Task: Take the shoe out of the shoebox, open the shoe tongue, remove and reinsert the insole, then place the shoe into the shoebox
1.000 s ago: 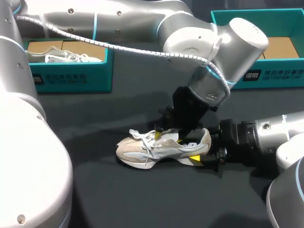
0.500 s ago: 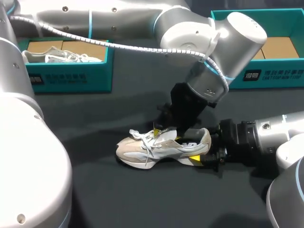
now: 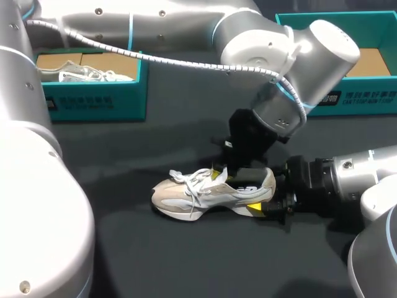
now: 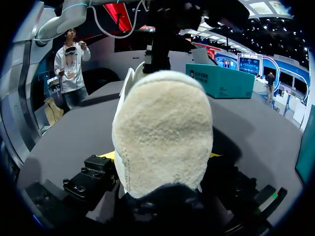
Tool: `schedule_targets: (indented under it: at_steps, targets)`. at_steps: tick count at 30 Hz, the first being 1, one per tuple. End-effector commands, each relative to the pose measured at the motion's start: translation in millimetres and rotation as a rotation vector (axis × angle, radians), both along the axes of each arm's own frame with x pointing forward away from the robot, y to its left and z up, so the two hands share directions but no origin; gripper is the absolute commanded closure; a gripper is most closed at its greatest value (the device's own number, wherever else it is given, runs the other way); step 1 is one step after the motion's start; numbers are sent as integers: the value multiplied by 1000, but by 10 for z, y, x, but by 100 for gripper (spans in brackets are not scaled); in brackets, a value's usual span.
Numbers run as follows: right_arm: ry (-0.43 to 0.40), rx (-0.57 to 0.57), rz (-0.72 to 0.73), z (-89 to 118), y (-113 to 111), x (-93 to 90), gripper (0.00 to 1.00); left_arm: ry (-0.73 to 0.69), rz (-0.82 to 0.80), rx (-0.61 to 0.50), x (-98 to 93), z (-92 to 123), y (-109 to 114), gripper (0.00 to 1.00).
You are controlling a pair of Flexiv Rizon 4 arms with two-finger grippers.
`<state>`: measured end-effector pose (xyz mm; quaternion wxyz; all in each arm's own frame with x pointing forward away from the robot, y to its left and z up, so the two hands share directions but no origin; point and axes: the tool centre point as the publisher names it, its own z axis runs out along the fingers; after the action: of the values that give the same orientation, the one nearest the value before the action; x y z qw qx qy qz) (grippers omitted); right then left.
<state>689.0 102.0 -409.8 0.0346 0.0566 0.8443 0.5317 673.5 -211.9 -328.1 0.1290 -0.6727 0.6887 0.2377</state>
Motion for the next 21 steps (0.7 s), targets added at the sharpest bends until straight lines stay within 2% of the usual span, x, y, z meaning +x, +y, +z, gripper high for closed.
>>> schedule_targets:
  at_steps: [1,5,15,21]
  targets:
    - [1,-5,1,-33,6,11,100,-72,72,-32,-119,87,151,100]
    - [1,-5,1,-33,6,11,100,-93,109,-89,-150,106,241,100]
    - [1,-5,1,-33,6,11,100,-120,287,-321,-110,157,536,100]
    - [1,-5,1,-33,6,11,100,-147,324,-359,-155,120,688,100]
